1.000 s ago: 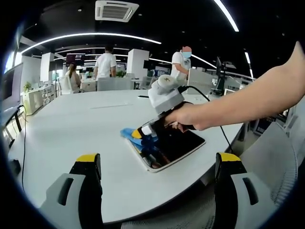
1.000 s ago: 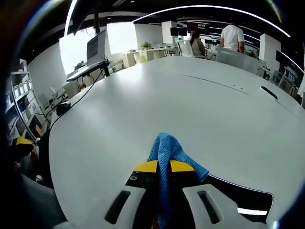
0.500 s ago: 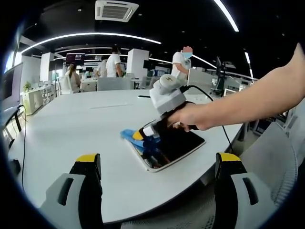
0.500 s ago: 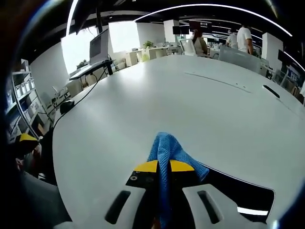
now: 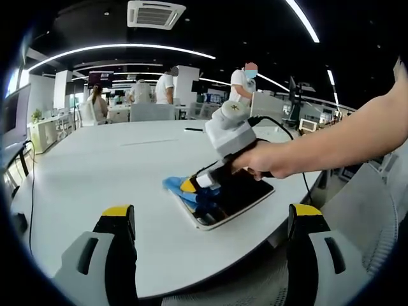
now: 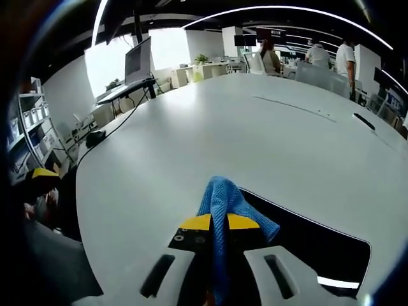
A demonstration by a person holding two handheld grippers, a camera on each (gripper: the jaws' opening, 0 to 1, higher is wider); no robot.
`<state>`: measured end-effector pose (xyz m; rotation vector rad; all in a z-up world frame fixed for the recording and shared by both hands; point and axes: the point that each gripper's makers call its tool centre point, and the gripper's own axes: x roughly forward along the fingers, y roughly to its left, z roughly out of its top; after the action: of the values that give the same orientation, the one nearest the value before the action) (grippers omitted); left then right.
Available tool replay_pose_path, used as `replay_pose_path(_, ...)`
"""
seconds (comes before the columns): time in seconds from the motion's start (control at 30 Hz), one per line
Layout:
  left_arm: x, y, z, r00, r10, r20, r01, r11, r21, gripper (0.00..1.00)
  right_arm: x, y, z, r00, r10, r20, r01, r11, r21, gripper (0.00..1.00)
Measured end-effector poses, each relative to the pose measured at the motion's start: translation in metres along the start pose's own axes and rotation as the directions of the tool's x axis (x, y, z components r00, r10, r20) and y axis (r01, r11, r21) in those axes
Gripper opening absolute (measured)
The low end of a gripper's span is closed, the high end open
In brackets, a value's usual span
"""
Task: Wipe the mirror surface with the cleaning cloth until all visible marks leave the cleaned area.
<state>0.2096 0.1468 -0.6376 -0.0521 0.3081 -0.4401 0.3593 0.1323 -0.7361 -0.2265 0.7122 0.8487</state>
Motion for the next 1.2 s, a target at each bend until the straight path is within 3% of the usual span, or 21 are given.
replay_pose_path(0.83, -0.001, -0.001, 0.000, 1.000, -0.001, -0.001, 0.001, 1.000, 0.000, 0.99, -0.012, 0.014, -0.011, 0.999, 0.038, -0.013, -0.038, 0.999, -0.019, 0.01)
replay_pose_path(1.2, -0.001, -0.001, 0.000, 1.000, -0.003, -0.002, 0.003, 1.000, -0.001, 0.99, -0.012, 0.016, -0.011, 0.999, 0.041, -0.028, -0.043, 0.995, -0.091, 0.01)
